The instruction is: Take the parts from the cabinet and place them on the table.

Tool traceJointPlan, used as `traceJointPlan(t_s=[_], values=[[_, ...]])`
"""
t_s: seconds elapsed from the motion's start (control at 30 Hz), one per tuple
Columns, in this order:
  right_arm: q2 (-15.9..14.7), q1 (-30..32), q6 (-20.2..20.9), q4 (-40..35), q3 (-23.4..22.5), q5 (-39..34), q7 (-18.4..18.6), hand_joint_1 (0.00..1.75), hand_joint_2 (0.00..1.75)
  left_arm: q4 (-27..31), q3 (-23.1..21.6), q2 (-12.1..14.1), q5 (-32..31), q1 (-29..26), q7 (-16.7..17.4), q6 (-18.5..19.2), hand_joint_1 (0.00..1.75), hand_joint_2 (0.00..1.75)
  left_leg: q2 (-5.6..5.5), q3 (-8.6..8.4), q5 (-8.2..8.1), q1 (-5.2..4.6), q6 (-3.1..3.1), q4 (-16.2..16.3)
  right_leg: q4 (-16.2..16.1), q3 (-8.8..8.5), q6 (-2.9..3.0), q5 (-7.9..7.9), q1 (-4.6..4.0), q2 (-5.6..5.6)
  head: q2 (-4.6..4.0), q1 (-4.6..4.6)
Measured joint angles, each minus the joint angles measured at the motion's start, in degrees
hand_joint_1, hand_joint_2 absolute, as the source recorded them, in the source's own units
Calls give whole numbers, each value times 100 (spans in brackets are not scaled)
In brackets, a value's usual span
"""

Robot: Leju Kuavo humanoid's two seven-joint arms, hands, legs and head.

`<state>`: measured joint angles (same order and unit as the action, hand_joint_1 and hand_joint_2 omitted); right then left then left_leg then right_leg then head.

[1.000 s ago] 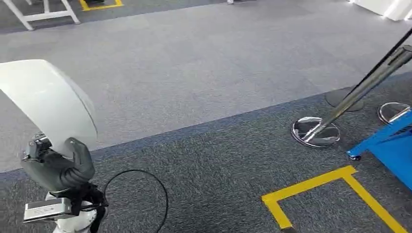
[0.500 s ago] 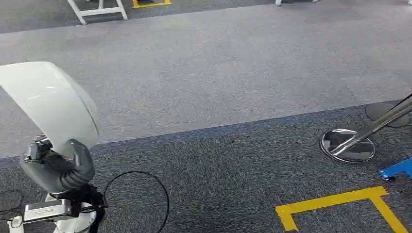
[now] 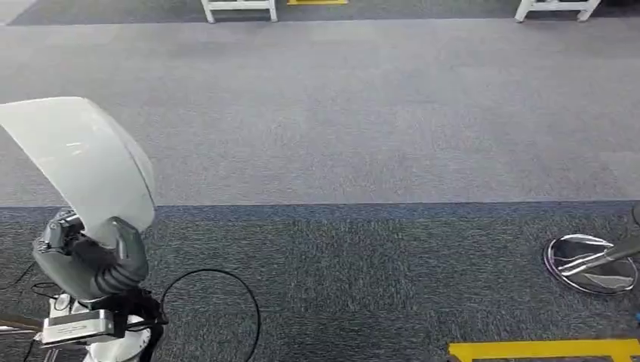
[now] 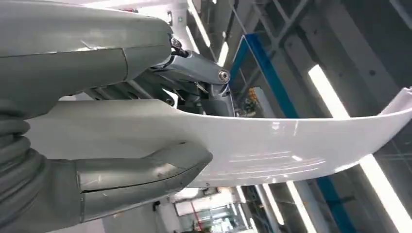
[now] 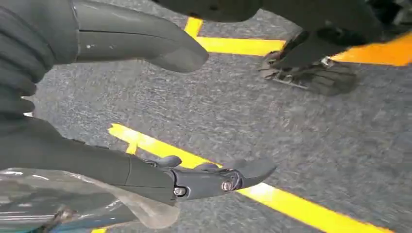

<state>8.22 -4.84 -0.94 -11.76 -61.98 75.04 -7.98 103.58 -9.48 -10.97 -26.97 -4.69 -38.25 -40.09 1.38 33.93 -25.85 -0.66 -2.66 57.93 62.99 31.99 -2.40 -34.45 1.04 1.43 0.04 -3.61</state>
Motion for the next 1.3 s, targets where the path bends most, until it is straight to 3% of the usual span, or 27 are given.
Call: traceJointPlan(t_s=[0.03,0.07,0.1,0.13,0.17,0.23,0.27,0.3,0.4,0.43,0.5,0.57,0.6,0.63,0.67,0.73,0.77,0.87,0.93,0.97,1.0,1.07,1.1,1.13,1.2,1.27,1.3], values=[[2,2,-22,0,-5,-7,16,0,175,-2,-22,-4,0,-1,0,2,175,175,-31,-1,-6,4,-10,2,394,207,-11,-164,1,-87,0,22],[2,25,-29,0,-11,-15,18,0,175,-2,-33,-2,0,-9,-2,4,175,175,-73,-1,-16,1,-22,5,1016,566,-26,-376,6,-133,0,13],[2,41,-42,0,-11,-13,16,0,175,-4,-33,-4,2,-15,-2,4,175,175,-107,-2,-21,1,-26,8,1259,731,-34,-408,5,-134,0,19],[2,59,-48,0,-13,-13,13,0,175,-4,-33,-2,4,-27,-2,5,175,175,-153,-15,-31,4,-22,10,1284,826,-44,-278,5,-134,0,22],[0,64,-57,0,-13,-9,7,0,175,-4,-33,-4,7,-32,-2,7,175,175,-185,-34,-43,13,-8,14,1010,755,-51,-22,13,-134,0,20],[0,62,-72,0,-15,-2,7,0,175,-4,-33,-4,7,-31,-4,7,175,175,-231,-71,-96,49,60,61,-3,342,-77,590,38,-137,0,22],[2,61,-77,2,-13,2,7,0,175,-4,-33,-15,7,-31,-17,7,175,175,-241,-59,-128,37,104,99,-263,225,-103,592,49,-173,0,30],[2,49,-77,4,-13,4,7,0,175,-4,-31,-26,5,-28,-20,7,175,175,-267,-11,-148,8,133,193,-371,131,-40,574,36,-212,0,44],[2,54,-87,4,-13,7,9,0,175,-4,-31,-63,9,-39,-33,7,175,175,-274,-6,-105,20,186,160,-323,176,50,598,7,-193,0,28],[11,53,-85,4,-15,7,9,0,175,-4,-29,-77,24,-38,-35,7,175,175,-268,10,-157,31,208,188,-352,179,98,625,43,-171,0,33],[15,50,-96,4,-18,13,9,0,175,-4,-29,-94,44,-31,-37,4,175,175,-216,156,-539,41,271,619,-352,192,162,645,36,-154,0,0],[15,46,-103,4,-18,13,9,0,175,-4,-26,-94,57,-39,-39,4,175,175,-213,480,-997,59,298,1492,-351,233,195,667,12,-127,0,-2],[15,48,-103,4,-18,15,9,0,175,-7,-24,-94,59,-40,-39,4,175,175,-212,589,-1118,58,293,1806,-350,259,209,678,-1,-109,0,4],[15,47,-103,4,-18,15,9,0,175,-7,-22,-94,61,-40,-39,4,175,175,-213,574,-1099,57,278,1851,-350,281,224,694,-13,-97,0,0],[15,48,-103,4,-18,17,9,0,175,-7,-18,-94,63,-39,-42,4,175,175,-212,424,-955,50,246,1636,-350,304,227,716,-23,-86,0,2],[20,45,-94,4,-18,22,9,0,175,-7,-13,-101,63,-35,-48,4,175,175,-208,-158,-526,15,165,673,-352,327,223,758,-28,-84,0,0],[28,41,-94,4,-18,22,7,0,175,-4,-13,-109,63,-25,-50,4,175,175,-178,-428,-417,-17,115,229,-353,328,215,777,-22,-81,0,2],[37,34,-94,4,-18,22,7,0,175,-7,-9,-133,63,-16,-52,4,175,175,-176,-429,-441,-63,91,69,-357,378,108,853,-17,-59,0,7],[39,36,-90,7,-16,22,7,0,175,-5,-7,-142,63,-22,-52,4,175,175,-181,-422,-306,-63,35,-41,-416,368,18,934,-15,-54,0,11],[39,28,-90,7,-15,26,7,0,175,-7,-13,-153,61,-16,-52,4,175,175,-156,-424,-222,-27,25,-98,-347,445,19,804,-2,-90,0,9],[39,28,-92,7,-18,26,9,0,175,-7,-20,-162,61,-5,-52,4,175,175,-157,-368,-176,-22,-20,-122,-132,537,9,525,-22,-119,0,15],[39,32,-90,7,-15,26,9,0,175,-7,-22,-179,61,-15,-52,7,175,175,-154,-252,-88,-25,-45,-117,681,778,-22,-27,-16,-133,0,39],[39,32,-88,9,-15,28,7,0,175,-7,-22,-179,63,-15,-52,7,175,175,-152,-189,-43,-27,-44,-114,1064,878,-45,-197,-17,-133,0,41],[39,36,-88,9,-15,28,7,0,175,-7,-22,-179,63,-19,-52,7,175,175,-152,-130,1,-27,-40,-113,1224,872,-59,-208,-14,-132,0,39],[37,32,-90,7,-15,28,7,0,175,-7,-22,-179,63,-24,-52,7,175,175,-155,-27,75,-19,-14,-106,752,468,-82,108,7,-130,0,44],[35,11,-90,7,-17,33,9,0,175,-7,-20,-179,68,-23,-59,7,175,175,-166,48,109,-7,28,-63,-258,-213,-97,381,37,-130,0,44],[35,-10,-90,7,-15,44,9,0,175,-7,-20,-182,74,-22,-66,7,175,175,-167,108,112,-31,66,-26,-609,-498,-92,244,27,-144,0,50]])
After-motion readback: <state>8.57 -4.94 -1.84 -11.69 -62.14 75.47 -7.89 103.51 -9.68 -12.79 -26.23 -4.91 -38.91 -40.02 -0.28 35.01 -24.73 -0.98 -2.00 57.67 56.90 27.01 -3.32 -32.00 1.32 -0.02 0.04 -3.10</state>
